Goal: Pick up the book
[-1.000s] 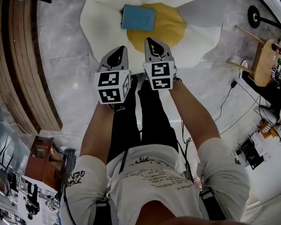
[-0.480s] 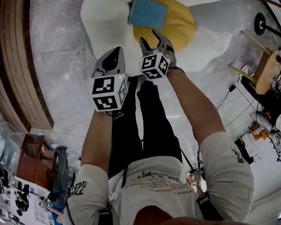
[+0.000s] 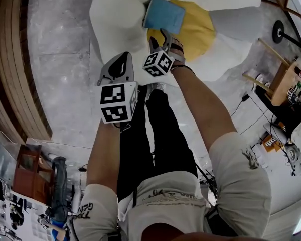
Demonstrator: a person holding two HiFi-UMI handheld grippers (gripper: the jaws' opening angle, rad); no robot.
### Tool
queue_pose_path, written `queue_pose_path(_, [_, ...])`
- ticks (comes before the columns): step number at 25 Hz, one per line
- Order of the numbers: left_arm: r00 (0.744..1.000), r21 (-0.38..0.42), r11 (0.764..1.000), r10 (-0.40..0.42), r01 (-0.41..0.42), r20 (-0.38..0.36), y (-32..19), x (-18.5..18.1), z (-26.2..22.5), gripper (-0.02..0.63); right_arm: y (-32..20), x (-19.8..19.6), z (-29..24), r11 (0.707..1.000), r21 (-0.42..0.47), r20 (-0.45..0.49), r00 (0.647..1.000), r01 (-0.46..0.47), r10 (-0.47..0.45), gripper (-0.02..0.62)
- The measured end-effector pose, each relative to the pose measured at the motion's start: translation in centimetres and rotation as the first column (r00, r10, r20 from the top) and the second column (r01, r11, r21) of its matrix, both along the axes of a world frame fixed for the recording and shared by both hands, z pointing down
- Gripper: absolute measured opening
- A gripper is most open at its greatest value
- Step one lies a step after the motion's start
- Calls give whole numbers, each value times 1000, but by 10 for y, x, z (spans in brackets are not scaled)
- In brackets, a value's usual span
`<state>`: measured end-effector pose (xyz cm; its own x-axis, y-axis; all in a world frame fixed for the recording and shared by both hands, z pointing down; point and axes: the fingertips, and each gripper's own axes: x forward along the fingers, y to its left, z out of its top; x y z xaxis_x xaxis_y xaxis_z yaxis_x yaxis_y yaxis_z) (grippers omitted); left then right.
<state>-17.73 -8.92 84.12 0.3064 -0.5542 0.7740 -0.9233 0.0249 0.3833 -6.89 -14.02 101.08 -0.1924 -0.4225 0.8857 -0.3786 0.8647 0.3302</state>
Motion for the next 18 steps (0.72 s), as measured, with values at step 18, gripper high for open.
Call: queue_pose_path(18, [999, -53, 998, 16, -18, -35, 20, -3, 38, 17, -32, 12, 64, 988, 36, -137, 979, -150, 153, 216])
